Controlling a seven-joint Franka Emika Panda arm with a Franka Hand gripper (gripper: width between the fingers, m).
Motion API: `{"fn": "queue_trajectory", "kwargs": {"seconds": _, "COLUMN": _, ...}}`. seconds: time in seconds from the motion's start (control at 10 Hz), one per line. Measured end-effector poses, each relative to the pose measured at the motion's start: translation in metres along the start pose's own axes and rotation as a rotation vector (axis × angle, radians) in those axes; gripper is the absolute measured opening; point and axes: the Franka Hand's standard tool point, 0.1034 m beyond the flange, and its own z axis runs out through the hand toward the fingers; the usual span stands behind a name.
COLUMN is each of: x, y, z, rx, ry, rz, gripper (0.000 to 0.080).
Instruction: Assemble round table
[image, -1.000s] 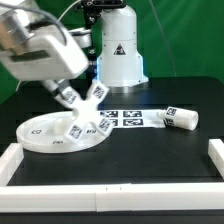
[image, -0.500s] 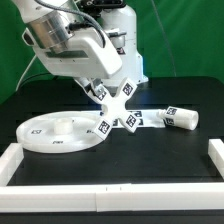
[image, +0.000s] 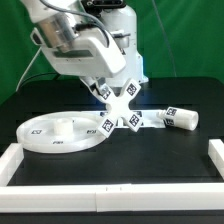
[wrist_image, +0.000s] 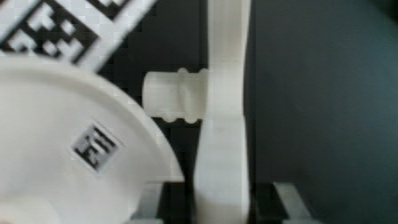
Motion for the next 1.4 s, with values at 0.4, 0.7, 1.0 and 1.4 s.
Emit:
{"fn": "queue_trajectory", "kwargs": {"seconds": 0.4, "x": -0.012, "y": -0.001, "z": 0.016, "rx": -0.015, "ry": -0.017, "rz": 0.022, "gripper": 0.0113}}
{"fn": "queue_trajectory", "kwargs": {"seconds": 0.7, "x": -0.012, "y": 0.000, "z": 0.016, "rx": -0.016, "ry": -0.017, "rz": 0.024, "gripper": 0.0113}}
{"fn": "queue_trajectory", "kwargs": {"seconds": 1.0, "x": -0.011, "y": 0.001, "z": 0.017, "rx": -0.018, "ry": -0.018, "rz": 0.025, "gripper": 0.0349}}
{"fn": "queue_trajectory", "kwargs": {"seconds": 1.4, "x": -0.011, "y": 0.001, "z": 0.018, "rx": -0.019, "ry": -0.019, "rz": 0.025, "gripper": 0.0643}}
